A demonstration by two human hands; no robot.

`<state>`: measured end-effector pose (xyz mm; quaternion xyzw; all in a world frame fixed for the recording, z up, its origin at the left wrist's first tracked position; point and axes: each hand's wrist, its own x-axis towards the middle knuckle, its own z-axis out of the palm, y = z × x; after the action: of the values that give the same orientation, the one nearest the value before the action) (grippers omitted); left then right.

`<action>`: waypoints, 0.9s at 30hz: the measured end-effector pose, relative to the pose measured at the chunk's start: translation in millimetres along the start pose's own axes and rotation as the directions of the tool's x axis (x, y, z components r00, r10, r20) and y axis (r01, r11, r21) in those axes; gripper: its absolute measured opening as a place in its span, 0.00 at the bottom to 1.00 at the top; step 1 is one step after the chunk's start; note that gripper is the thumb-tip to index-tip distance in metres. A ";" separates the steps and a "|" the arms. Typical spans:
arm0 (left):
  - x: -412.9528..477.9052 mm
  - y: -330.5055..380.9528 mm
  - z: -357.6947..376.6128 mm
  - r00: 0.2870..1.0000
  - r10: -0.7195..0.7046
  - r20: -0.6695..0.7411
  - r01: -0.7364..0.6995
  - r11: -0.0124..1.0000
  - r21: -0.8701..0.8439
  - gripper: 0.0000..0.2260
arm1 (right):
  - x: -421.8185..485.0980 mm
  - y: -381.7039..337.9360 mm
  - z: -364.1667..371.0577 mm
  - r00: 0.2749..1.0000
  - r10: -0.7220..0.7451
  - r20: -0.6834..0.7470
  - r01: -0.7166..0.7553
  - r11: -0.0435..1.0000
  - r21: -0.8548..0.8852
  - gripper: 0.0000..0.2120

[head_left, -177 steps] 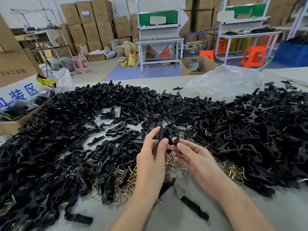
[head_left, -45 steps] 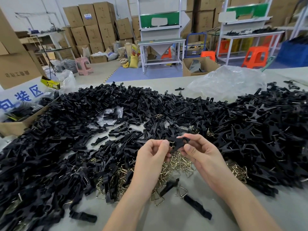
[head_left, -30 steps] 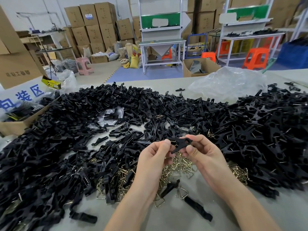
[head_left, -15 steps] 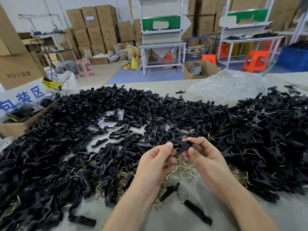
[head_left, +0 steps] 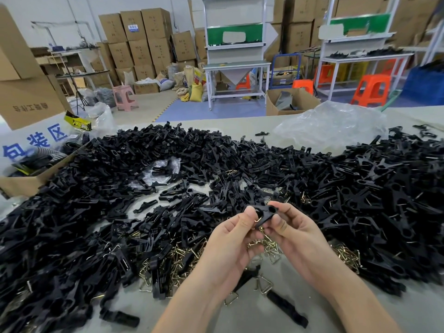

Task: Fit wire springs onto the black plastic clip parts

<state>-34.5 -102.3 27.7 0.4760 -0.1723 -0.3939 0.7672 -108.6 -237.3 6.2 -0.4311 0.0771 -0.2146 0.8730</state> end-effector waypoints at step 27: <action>-0.9 -8.3 4.2 0.992 0.123 0.011 -0.114 0.877 0.466 0.19 | -15.3 6.5 13.2 0.978 -0.161 0.135 0.210 0.767 -0.606 0.16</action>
<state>-41.5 -106.1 22.7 0.6385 -0.2831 -0.2890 0.6547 -116.1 -217.5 8.5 -0.7057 0.0672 -0.2463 0.6609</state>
